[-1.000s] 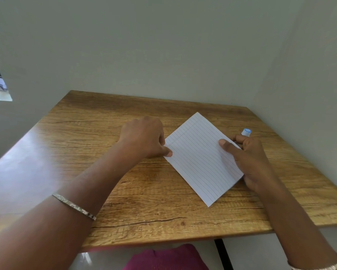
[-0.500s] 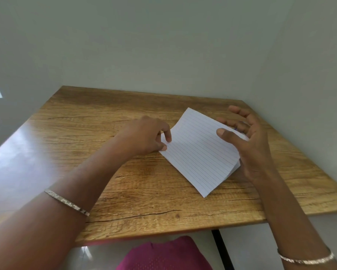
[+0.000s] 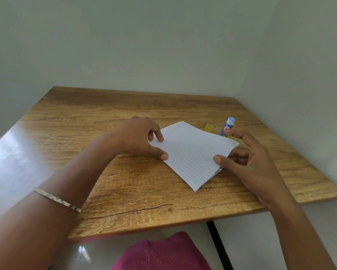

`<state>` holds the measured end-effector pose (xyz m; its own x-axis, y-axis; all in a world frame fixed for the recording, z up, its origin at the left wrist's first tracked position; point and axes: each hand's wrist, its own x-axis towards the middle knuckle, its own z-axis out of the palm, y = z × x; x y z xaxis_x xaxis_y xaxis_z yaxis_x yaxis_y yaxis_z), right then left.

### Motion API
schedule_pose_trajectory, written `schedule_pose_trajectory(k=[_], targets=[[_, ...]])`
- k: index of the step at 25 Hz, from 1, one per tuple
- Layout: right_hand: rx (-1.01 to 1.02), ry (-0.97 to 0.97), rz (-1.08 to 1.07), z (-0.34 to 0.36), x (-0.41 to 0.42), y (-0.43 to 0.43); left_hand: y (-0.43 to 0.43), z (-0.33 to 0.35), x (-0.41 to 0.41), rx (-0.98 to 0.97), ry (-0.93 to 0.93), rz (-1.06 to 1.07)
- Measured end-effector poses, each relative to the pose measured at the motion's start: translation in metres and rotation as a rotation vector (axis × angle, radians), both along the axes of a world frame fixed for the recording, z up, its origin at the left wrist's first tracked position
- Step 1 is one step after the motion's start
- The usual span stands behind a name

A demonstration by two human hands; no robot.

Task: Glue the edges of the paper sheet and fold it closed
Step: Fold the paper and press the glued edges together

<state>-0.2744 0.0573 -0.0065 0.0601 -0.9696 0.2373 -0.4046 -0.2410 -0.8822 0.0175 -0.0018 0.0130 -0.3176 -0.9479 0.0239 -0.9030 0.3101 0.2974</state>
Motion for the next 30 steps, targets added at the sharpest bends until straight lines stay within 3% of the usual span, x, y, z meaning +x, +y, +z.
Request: schedule_pose_trajectory(k=[13,30], targets=[[-0.041,-0.004,-0.089,-0.014,-0.001,-0.005,0.0,-0.004,-0.002,-0.005,0.042,0.037],[-0.189,0.132,-0.225,-0.019,0.002,-0.003,0.004,-0.005,-0.008,-0.053,-0.013,0.062]])
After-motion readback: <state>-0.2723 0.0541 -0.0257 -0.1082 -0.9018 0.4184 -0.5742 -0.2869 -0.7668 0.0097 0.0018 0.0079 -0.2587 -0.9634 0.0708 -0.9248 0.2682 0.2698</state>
